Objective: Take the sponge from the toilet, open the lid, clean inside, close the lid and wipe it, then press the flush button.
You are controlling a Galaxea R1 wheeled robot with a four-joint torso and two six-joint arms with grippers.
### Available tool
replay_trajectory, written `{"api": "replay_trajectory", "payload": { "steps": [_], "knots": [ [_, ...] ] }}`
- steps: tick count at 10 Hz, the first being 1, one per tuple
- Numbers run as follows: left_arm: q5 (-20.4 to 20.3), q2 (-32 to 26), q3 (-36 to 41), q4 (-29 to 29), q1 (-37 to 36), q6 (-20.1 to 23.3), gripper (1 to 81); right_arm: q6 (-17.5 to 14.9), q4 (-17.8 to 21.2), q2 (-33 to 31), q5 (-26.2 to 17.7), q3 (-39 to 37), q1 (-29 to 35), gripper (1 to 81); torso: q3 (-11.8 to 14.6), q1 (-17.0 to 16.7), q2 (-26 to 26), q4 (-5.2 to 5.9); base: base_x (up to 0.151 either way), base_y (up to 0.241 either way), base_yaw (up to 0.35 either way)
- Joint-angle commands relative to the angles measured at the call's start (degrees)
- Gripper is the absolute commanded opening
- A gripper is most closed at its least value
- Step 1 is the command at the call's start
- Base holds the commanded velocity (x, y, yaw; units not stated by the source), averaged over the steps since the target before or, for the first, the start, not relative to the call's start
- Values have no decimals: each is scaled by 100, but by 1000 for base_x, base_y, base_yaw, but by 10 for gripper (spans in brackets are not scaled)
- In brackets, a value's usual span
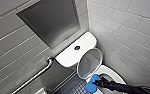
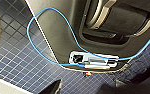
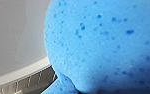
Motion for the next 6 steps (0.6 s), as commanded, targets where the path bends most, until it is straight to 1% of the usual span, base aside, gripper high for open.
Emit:
{"api": "replay_trajectory", "payload": {
  "steps": [1, 3, 6],
  "knots": [
    [521, -69, -43, 8, 204, 6, 811, 46, -508, -941, -784, 1813, 77, 10, 0, 0, 0, 0, 0, 0, 0],
    [521, -78, -43, 8, 212, 6, 811, 63, -500, -1352, -784, 2252, 17, 10, 0, 0, 0, 0, 0, 0, 0],
    [521, -78, -43, 8, 212, 6, 811, 125, -491, -1714, -758, 2376, -238, 10, 0, 0, 0, 0, 0, 0, 0]
  ]
}}
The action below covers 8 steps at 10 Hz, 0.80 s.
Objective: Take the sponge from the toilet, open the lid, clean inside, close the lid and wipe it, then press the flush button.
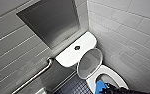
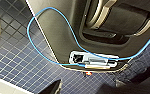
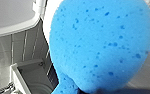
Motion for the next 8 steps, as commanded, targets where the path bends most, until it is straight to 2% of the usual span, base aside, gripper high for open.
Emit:
{"api": "replay_trajectory", "payload": {
  "steps": [1, 4, 8],
  "knots": [
    [520, -78, -43, 15, 213, 6, 811, 91, -106, -478, -247, 613, 87, 10, 0, 0, 0, 0, 0, 0, 0],
    [519, -61, -43, 23, 204, 6, 811, 117, -114, -1085, -186, 1107, -80, 10, 0, 0, 0, 0, 0, 0, 0],
    [511, -61, -43, 23, 204, 6, 811, 117, -106, -1455, 8, 1239, -467, 10, 0, 0, 0, 0, 0, 0, 0]
  ]
}}
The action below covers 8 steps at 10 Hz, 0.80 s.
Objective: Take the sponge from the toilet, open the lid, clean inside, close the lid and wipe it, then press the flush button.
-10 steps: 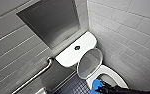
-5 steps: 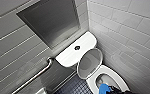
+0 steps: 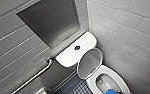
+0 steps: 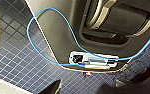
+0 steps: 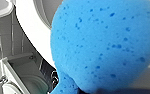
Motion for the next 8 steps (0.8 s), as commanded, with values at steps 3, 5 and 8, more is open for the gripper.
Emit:
{"api": "replay_trajectory", "payload": {
  "steps": [3, 5, 8],
  "knots": [
    [508, -74, -43, 28, 204, 6, 811, 49, -12, -611, -125, 583, 62, 10, 0, 0, 0, 0, 0, 0, 0],
    [499, -74, -43, 37, 204, 6, 811, 137, -12, -988, -90, 960, 62, 10, 0, 0, 0, 0, 0, 0, 0],
    [377, -144, -43, -6, 134, -11, 811, 146, -21, -1060, -98, 1190, -184, 10, 0, 0, 0, 0, 0, 0, 0]
  ]
}}
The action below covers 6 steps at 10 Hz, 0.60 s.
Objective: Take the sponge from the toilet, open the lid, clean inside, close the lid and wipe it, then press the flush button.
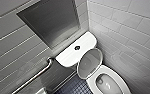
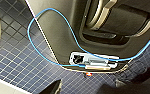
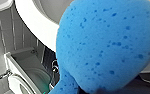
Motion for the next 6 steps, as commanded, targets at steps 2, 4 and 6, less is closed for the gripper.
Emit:
{"api": "replay_trajectory", "payload": {
  "steps": [2, 4, 6],
  "knots": [
    [358, -235, 96, -55, 75, -28, 811, 17, -45, -116, -207, 90, -72, 10, 0, 0, 0, 0, 0, 0, 0],
    [358, -454, 447, -55, 13, -55, 811, 17, -141, 128, -224, -111, -151, 10, 0, -380, 592, 0, 0, 0, 0],
    [358, -691, 782, -55, -92, -72, 811, -10, -203, 525, -251, -446, -283, 10, 203, -555, 866, 0, 0, 0, 0]
  ]
}}
